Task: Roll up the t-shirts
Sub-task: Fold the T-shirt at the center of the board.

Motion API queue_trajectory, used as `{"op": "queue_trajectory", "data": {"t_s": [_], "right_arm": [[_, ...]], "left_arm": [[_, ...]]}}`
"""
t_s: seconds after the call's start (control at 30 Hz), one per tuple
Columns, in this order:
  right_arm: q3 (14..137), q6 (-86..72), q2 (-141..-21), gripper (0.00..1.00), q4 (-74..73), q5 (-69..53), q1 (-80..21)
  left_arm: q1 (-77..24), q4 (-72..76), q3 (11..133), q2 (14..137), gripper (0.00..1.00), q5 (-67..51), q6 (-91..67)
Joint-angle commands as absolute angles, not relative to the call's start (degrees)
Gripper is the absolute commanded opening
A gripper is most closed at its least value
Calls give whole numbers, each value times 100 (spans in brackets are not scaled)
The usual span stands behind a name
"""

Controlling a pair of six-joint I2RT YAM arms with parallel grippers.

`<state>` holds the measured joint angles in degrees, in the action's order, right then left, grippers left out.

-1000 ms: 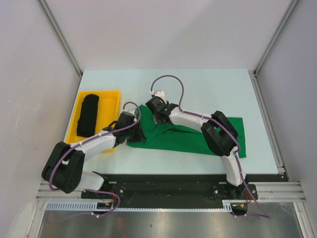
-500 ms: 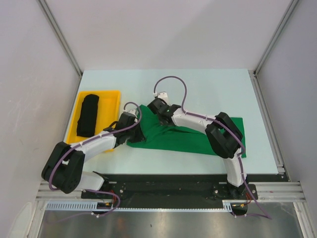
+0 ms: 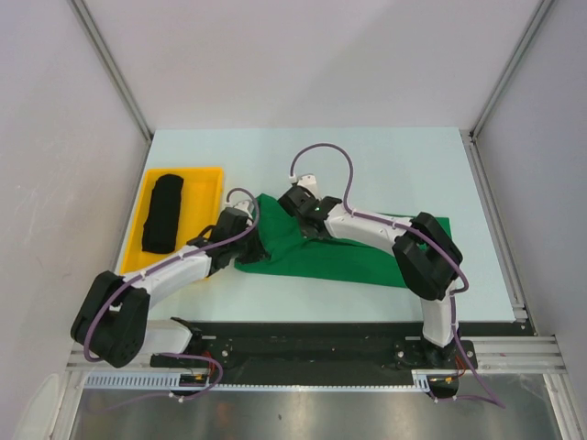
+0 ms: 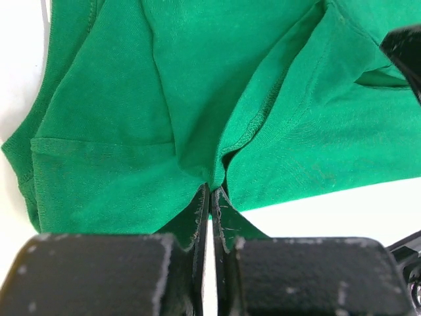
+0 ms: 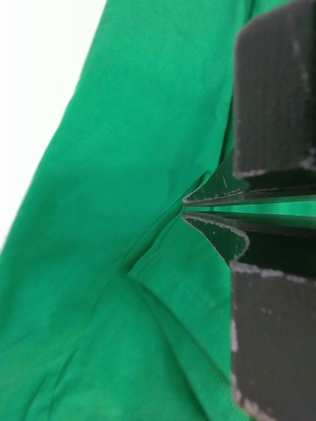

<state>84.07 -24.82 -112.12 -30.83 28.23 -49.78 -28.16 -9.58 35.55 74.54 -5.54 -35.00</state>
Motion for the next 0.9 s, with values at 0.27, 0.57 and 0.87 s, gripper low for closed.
{"op": "queue_trajectory", "data": {"t_s": [0.27,0.57,0.87], "right_arm": [[8823,-2874,-11214,38,-2698,2909,-5062],[9922,-2979,-12216,40,-3497,3357,-5238],[9923,-3059,-12296,33,-3797,3691,-5238]], "left_arm": [[-2848,-800,3393,7374,7,-492,-3498],[-2848,-773,3419,7436,8,-519,-3516],[-2848,-721,3410,7462,7,-519,-3533]]}}
